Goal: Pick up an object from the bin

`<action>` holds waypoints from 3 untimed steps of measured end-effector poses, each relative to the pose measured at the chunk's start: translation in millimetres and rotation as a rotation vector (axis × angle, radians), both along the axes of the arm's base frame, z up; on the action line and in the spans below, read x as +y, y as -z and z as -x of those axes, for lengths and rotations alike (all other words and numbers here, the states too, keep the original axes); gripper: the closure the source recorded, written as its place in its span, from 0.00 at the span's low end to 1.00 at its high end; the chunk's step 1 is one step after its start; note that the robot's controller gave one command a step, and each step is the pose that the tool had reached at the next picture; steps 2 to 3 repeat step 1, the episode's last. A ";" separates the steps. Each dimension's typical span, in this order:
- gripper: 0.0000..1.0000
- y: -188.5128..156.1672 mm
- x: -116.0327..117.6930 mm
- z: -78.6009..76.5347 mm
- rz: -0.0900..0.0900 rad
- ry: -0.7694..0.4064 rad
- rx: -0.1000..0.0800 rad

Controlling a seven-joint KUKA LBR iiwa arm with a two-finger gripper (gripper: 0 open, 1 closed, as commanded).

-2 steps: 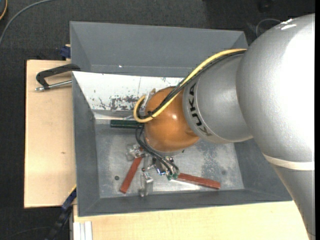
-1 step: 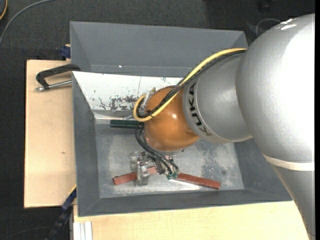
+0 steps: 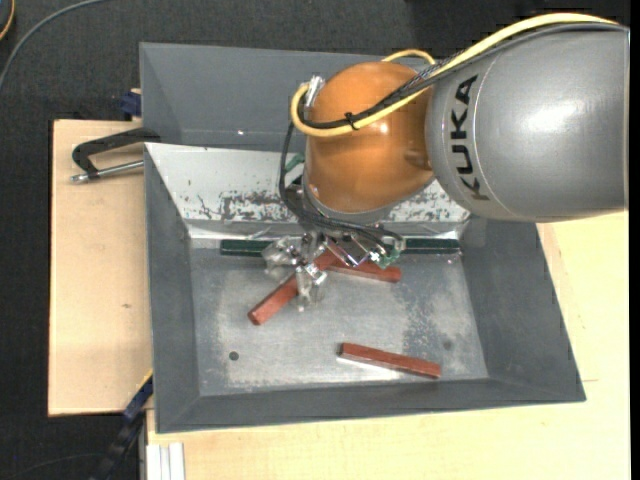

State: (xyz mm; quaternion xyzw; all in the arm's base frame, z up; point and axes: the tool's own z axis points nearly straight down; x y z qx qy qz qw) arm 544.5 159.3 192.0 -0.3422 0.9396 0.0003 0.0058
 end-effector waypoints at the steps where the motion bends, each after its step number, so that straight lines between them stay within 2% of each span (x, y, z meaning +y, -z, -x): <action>1: 1.00 -70.1 -28.5 2.9 0.005 -0.400 -0.003; 3: 1.00 -70.1 -28.5 2.9 0.005 -0.400 -0.003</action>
Offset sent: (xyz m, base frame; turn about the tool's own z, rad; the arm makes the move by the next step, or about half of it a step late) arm -0.0053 -0.0287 0.0668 -0.4026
